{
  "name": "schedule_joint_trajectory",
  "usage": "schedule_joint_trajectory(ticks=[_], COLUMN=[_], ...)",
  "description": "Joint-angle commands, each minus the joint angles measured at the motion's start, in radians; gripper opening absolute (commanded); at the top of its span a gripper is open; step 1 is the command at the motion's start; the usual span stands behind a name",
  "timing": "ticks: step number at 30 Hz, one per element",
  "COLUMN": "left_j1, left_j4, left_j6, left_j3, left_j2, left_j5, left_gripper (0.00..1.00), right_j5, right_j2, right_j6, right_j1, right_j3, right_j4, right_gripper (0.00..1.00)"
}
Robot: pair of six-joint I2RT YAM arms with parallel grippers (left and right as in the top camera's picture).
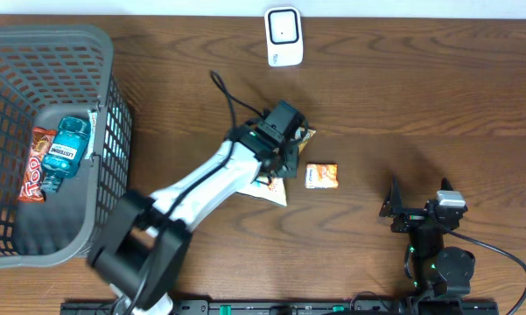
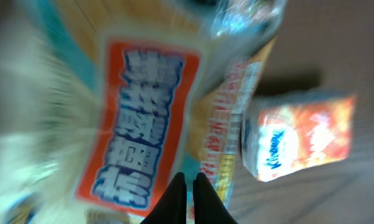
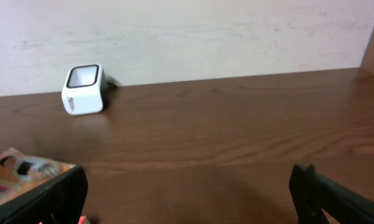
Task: Scan the item barcode
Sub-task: 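Carry the small orange packet out and place it right of the snack bag, then return the left gripper into the basket and grasp the green wipes pack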
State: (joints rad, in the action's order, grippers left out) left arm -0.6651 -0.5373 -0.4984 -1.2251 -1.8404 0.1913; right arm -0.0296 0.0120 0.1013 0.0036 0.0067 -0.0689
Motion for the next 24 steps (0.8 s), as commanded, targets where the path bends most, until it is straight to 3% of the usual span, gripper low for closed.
schedule_joint_trajectory(ticks=[1,6,11,15,21,24], left_j1=[-0.011,-0.015,-0.014,-0.014,-0.013,-0.003], left_j4=[0.016,0.043,0.047,0.035,0.001,-0.041], left_j6=[-0.04,-0.042,-0.04,-0.037,0.006,0.009], left_j3=[0.023,0.023,-0.013,-0.061,-0.106,-0.108], left_j2=[-0.105,-0.203,-0.18,-0.092,0.129,0.262], left_j5=[0.172,0.17,0.156,0.124,-0.059,-0.232], left_gripper=[0.08,0.07,0.07,0.07,0.09,0.31], right_j5=[0.002,0.002,0.002,0.002,0.002,0.002], right_j2=[-0.006,-0.006,-0.006,-0.006,-0.006,-0.006], right_j6=[-0.01,-0.01,-0.01,-0.01,-0.01,-0.01], right_j1=[-0.019,-0.019,-0.019,-0.019,-0.019,-0.019], right_j3=[-0.001,-0.002,-0.001,-0.001,-0.001,-0.001], right_j4=[-0.003,-0.003,-0.003,-0.003,-0.003,-0.003], right_gripper=[0.99,0.99,0.99,0.99,0.99,0.99])
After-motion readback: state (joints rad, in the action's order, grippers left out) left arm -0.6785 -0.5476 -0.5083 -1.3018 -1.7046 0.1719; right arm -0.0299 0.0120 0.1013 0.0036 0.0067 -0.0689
